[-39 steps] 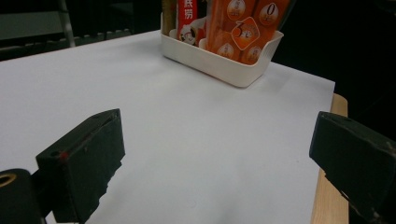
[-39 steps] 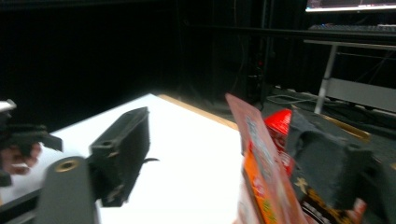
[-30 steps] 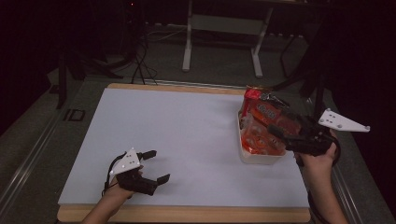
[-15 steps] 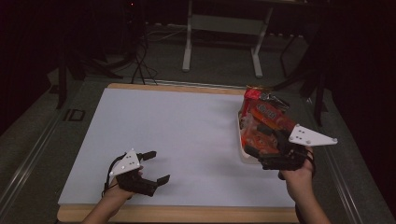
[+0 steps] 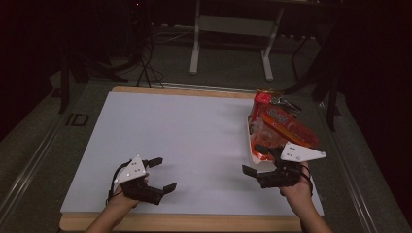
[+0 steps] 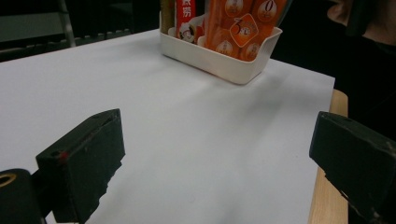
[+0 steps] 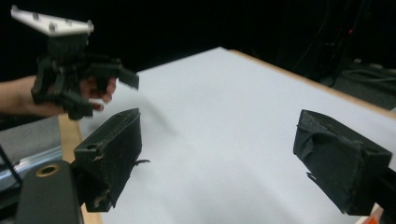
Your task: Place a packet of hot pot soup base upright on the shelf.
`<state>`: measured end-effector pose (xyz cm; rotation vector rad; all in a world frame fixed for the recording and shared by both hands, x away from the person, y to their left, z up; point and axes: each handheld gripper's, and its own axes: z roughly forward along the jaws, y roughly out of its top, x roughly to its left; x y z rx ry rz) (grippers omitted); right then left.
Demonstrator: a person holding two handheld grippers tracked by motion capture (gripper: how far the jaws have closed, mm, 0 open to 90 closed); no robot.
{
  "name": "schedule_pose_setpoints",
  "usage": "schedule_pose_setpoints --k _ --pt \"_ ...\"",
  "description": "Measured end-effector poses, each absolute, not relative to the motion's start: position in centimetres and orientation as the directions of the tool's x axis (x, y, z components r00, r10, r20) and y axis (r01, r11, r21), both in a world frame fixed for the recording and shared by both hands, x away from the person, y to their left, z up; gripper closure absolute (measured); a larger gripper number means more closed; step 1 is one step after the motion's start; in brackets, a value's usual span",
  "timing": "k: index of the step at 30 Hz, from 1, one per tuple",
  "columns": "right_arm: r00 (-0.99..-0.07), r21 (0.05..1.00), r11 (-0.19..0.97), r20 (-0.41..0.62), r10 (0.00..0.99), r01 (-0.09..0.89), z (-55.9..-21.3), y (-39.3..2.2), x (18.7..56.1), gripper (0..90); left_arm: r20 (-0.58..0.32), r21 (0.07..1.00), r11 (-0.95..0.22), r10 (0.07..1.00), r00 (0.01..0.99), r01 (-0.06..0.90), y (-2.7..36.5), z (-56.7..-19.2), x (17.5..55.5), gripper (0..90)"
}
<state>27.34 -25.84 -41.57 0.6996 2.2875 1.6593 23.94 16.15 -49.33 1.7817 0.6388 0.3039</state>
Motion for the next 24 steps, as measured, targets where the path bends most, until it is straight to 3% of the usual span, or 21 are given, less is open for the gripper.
schedule_pose_setpoints --k 24 --pt "-0.863 0.912 0.286 0.124 0.489 0.293 -45.5 -26.2 26.6 15.2 -0.112 0.946 -0.195 0.553 0.826 0.259 16.0 -49.4 23.8 3.9"
